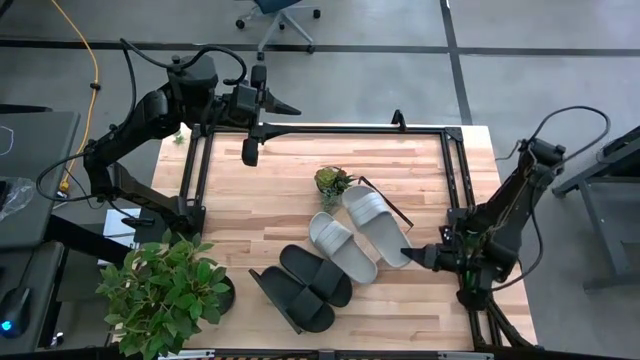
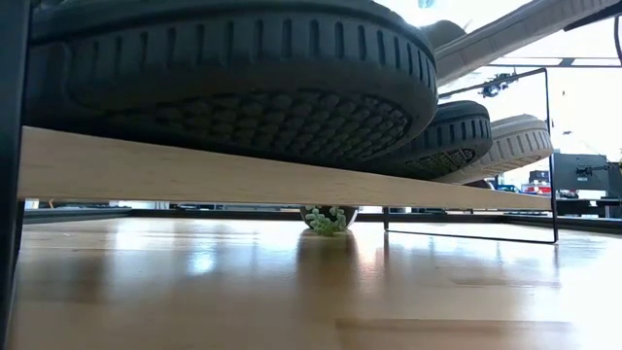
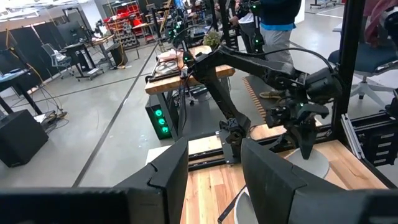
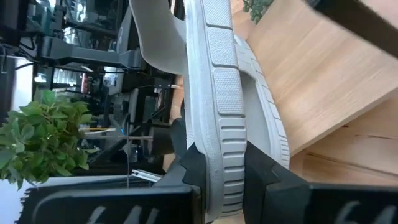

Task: Pick and place slides into the shelf
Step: Put the gray slipper on the shelf

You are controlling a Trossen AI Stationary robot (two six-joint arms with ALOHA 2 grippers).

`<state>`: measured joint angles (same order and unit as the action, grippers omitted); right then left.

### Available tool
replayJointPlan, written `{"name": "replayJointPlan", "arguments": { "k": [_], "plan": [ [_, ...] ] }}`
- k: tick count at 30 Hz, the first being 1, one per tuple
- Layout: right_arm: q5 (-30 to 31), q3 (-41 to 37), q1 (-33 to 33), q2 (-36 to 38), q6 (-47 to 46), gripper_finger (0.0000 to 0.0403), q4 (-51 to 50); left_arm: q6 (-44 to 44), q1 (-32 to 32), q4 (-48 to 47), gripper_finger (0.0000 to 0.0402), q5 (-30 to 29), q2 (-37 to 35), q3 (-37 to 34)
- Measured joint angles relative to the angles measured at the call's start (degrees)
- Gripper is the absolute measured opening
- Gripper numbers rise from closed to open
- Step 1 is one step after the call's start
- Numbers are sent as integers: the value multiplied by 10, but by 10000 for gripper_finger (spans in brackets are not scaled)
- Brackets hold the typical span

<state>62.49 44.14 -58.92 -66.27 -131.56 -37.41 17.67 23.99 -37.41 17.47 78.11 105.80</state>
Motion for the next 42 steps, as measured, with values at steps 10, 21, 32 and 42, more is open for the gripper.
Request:
{"name": "replayJointPlan", "arguments": {
  "k": [10,21,32,42],
  "plan": [
    [-62,0,0,95,66,34,-32,0,0,0,138,-1,0,0],
    [-70,0,0,123,85,33,-77,0,0,-1,138,-1,0,0],
    [-61,0,0,116,97,31,-36,0,0,-1,138,-1,0,0],
    [-106,0,0,111,101,31,-41,0,0,-1,138,-2,0,0]
  ]
}}
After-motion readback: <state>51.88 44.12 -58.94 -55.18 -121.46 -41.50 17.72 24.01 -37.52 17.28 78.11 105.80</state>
